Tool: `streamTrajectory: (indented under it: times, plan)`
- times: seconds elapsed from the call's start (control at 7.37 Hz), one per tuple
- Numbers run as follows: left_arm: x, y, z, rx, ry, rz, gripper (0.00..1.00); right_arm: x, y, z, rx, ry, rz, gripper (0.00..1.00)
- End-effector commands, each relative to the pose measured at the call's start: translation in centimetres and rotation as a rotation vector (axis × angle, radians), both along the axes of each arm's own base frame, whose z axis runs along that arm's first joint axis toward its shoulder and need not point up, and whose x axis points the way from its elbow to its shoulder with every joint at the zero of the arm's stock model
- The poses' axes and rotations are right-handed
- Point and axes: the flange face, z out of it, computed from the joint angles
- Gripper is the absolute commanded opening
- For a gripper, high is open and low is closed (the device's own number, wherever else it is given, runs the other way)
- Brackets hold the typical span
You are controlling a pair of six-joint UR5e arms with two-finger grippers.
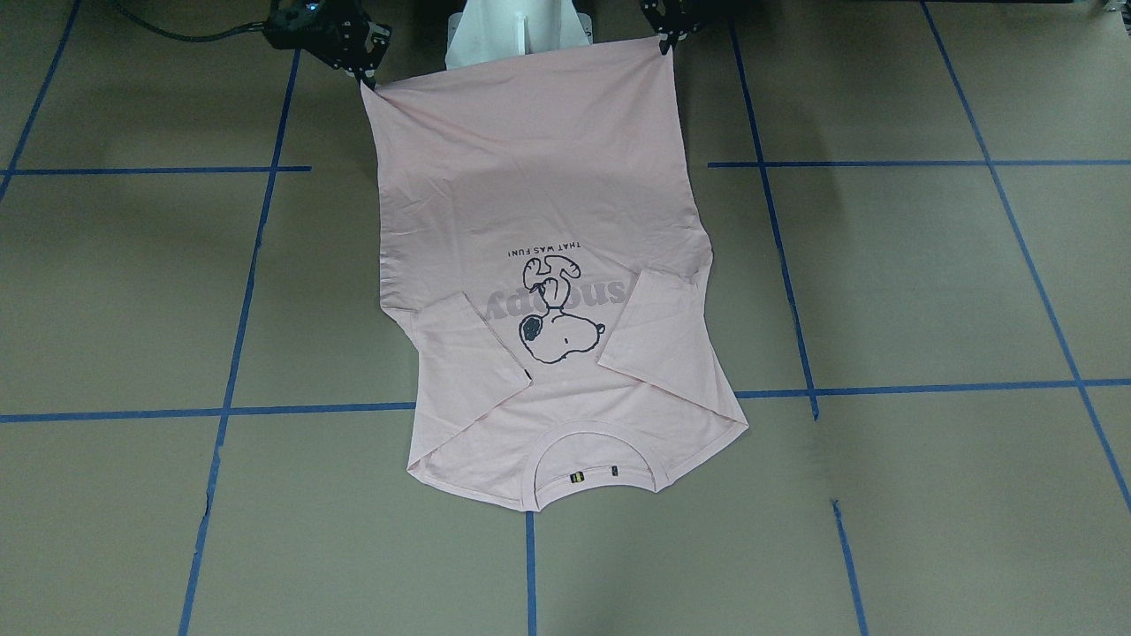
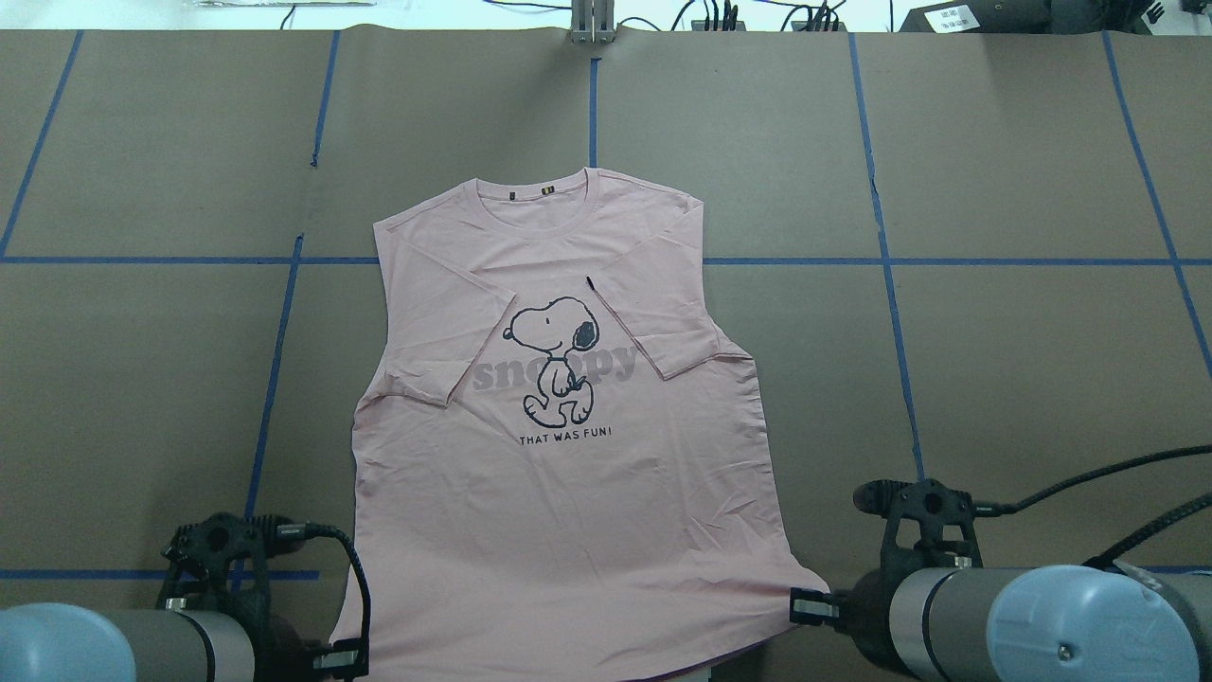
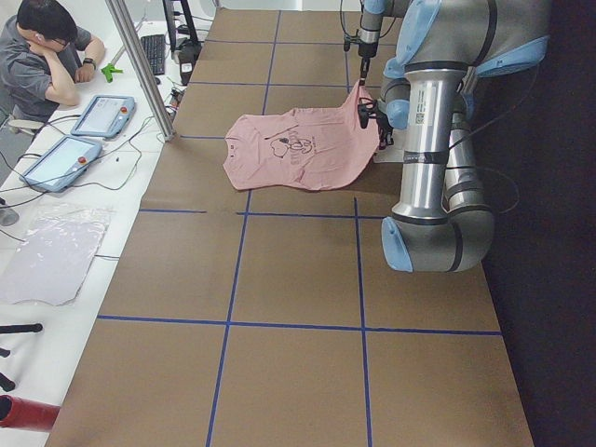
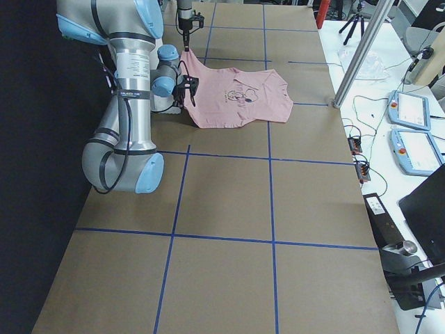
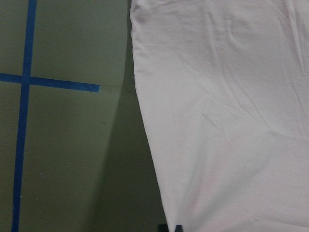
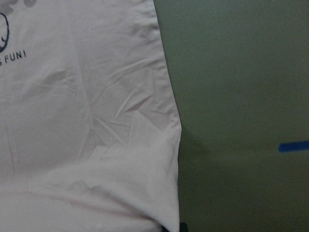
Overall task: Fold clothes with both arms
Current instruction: 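Lift the hem with both grippers and carry it toward the collar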
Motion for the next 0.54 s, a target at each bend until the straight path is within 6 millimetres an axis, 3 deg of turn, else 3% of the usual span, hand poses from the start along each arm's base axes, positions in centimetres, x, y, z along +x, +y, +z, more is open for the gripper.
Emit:
streamTrajectory:
  times: [0.0,0.14,0.27,0.41]
  plan:
    - [-2.0,-5.7,-0.4,0.099,0.0,-0.052,0.0,-1.8,-7.6,-2.7,0.104,-0.031,0.083,0.0]
    - [-3.3,-8.7,0.0,0.127,-0.013,-0.057,0.0,-2.8,-11.7,-4.0,0.16,-0.024,0.117,0.0]
    - [-3.7,-11.9,-0.1,0.13,-0.02,-0.092,0.0,-2.4,-15.8,-3.7,0.223,0.015,0.141,0.0]
    - [-2.6,-14.7,0.2,0.136,-0.041,-0.118,0.0,-2.2,-20.0,-2.9,0.275,0.069,0.156,0.0]
